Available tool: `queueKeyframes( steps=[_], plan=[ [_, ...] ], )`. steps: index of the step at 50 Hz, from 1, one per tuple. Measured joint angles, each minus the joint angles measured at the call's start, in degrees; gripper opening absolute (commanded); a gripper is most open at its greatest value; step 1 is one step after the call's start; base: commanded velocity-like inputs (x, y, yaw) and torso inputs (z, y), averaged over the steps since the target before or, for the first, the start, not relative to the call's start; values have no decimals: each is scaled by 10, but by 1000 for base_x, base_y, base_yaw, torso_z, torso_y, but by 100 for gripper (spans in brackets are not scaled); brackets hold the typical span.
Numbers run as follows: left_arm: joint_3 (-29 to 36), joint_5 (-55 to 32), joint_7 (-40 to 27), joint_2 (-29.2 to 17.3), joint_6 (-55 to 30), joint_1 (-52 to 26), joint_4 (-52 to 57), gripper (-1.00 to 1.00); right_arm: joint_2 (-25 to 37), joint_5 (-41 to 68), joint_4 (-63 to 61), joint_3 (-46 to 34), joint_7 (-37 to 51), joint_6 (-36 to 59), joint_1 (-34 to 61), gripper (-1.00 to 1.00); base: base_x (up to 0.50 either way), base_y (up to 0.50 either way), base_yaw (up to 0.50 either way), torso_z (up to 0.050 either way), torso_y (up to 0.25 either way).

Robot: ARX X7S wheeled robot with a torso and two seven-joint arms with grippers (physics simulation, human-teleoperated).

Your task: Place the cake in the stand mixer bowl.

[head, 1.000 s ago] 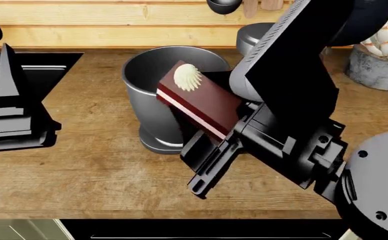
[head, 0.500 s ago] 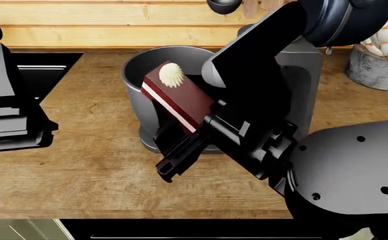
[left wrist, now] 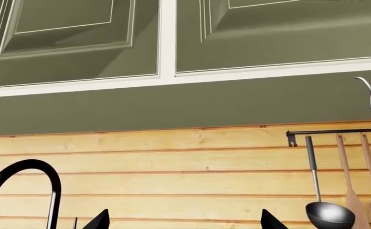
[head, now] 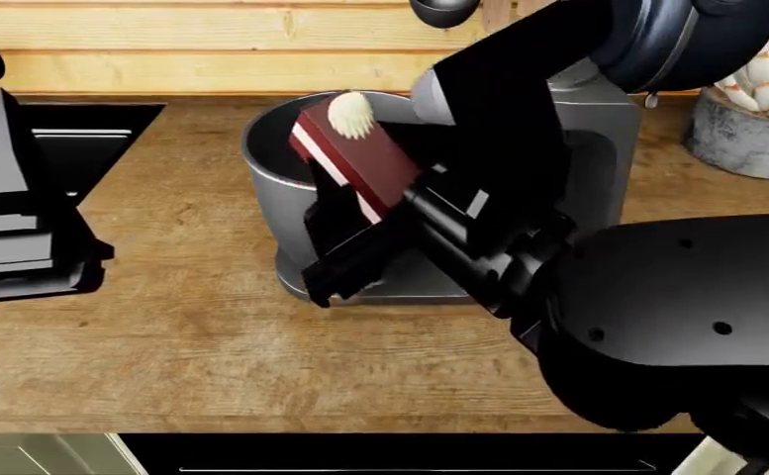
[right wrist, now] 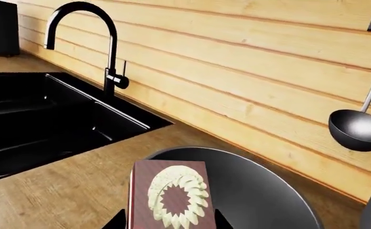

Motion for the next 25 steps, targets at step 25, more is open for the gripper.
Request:
queueKeyframes(
  steps=[25],
  plan=[
    [-7,-2,-3,-10,11,8,0,100,-32,-50,81,-8,-41,-11,28,-100,0,0,0,0,0]
  ],
)
